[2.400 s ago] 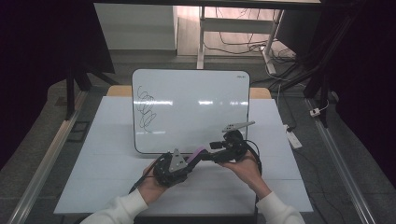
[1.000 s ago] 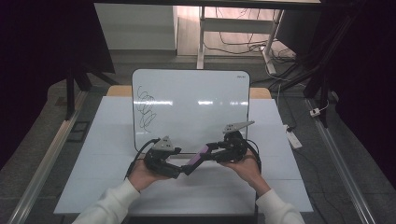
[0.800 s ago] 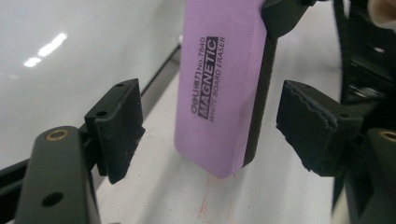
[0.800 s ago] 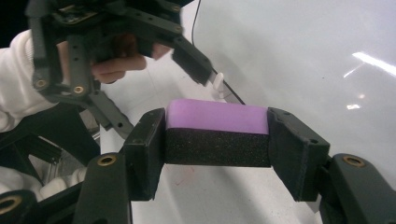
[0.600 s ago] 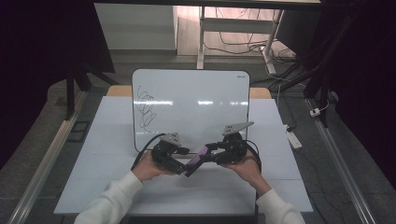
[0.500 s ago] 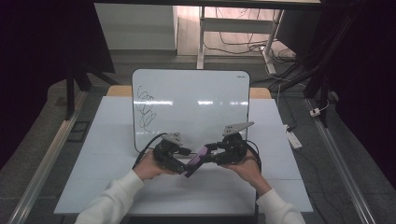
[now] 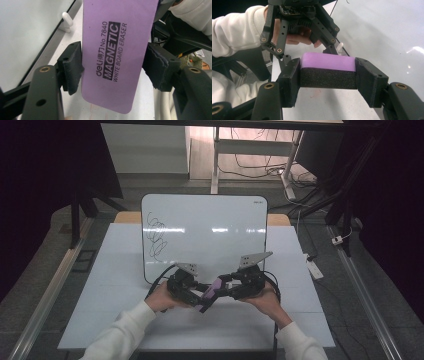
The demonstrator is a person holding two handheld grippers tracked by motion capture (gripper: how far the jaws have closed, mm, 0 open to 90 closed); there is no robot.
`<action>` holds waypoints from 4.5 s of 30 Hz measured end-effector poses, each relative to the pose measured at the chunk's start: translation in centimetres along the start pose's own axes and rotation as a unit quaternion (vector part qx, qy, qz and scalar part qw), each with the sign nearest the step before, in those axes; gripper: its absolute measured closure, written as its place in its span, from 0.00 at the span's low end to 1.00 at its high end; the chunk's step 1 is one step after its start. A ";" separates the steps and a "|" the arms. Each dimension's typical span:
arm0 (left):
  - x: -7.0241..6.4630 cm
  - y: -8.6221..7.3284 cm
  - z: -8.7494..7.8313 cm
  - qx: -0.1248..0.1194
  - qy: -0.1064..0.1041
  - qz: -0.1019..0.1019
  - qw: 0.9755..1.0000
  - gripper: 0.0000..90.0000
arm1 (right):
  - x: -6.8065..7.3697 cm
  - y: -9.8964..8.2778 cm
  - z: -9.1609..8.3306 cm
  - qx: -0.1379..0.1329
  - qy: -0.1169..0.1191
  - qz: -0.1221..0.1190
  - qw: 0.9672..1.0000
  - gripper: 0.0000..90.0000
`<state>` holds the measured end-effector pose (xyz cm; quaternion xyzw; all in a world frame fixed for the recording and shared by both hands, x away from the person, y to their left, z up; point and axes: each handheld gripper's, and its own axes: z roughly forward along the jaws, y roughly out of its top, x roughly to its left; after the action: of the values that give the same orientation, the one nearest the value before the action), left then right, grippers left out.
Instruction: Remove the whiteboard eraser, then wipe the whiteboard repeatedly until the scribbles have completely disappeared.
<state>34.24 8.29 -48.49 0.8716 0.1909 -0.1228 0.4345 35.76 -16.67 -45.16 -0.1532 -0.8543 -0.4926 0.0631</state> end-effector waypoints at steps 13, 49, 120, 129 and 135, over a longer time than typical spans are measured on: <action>-0.3 -0.1 -0.6 -0.010 0.022 -0.001 1.000 0.44 | 0.0 -0.1 -0.1 -0.016 -0.003 0.010 1.000 0.40; -4.0 -2.9 -6.9 -0.082 0.250 -0.019 0.965 0.45 | -0.2 -10.3 -8.7 -0.083 -0.250 0.040 0.964 0.34; 2.6 1.0 -15.7 -0.163 0.498 -0.106 0.845 0.45 | -0.3 -10.9 -8.1 -0.068 -0.284 0.017 0.956 0.34; 3.0 2.0 -15.0 -0.143 0.527 -0.086 0.833 0.45 | -0.4 -10.9 -8.1 -0.068 -0.285 0.017 0.956 0.34; 2.8 2.4 -14.2 -0.123 0.533 -0.071 0.834 0.45 | -0.4 -10.9 -8.1 -0.068 -0.285 0.018 0.956 0.34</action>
<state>38.51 18.99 -39.45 0.7253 0.4680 0.3551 0.3589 32.29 -28.82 -50.15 -0.3064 -0.7985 -0.4841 -0.1846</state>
